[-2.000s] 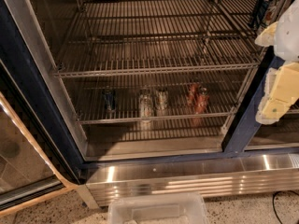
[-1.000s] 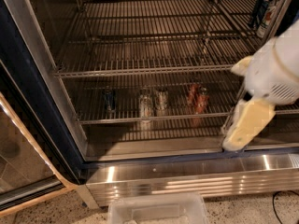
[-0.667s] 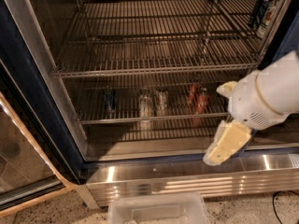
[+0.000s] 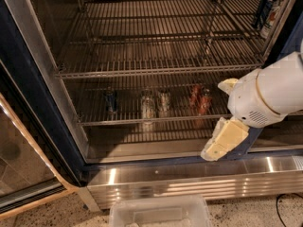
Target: Pick 7up can from bottom shelf of fridge
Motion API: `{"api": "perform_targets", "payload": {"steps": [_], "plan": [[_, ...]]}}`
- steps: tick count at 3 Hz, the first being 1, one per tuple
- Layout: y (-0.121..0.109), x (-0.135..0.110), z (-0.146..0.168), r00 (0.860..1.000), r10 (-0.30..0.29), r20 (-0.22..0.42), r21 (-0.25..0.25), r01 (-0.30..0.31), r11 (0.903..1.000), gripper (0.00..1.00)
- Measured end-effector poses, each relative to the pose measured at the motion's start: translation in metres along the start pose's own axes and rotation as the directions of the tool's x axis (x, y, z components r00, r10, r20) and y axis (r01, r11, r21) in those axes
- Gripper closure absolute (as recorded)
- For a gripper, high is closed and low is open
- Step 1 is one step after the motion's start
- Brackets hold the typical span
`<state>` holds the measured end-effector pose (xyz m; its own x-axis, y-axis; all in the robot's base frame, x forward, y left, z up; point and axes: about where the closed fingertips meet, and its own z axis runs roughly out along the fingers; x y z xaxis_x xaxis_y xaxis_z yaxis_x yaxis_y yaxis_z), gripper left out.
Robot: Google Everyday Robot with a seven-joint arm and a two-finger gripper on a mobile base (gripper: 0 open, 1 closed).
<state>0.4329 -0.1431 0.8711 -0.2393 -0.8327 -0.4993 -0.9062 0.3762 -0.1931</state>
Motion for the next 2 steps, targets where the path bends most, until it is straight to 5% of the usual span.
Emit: {"api": "perform_targets", "payload": {"steps": [2], "plan": [[0.03,0.003,0.058,0.985,0.047,0.163,-0.006,-0.046,0.9989,0.0]]}}
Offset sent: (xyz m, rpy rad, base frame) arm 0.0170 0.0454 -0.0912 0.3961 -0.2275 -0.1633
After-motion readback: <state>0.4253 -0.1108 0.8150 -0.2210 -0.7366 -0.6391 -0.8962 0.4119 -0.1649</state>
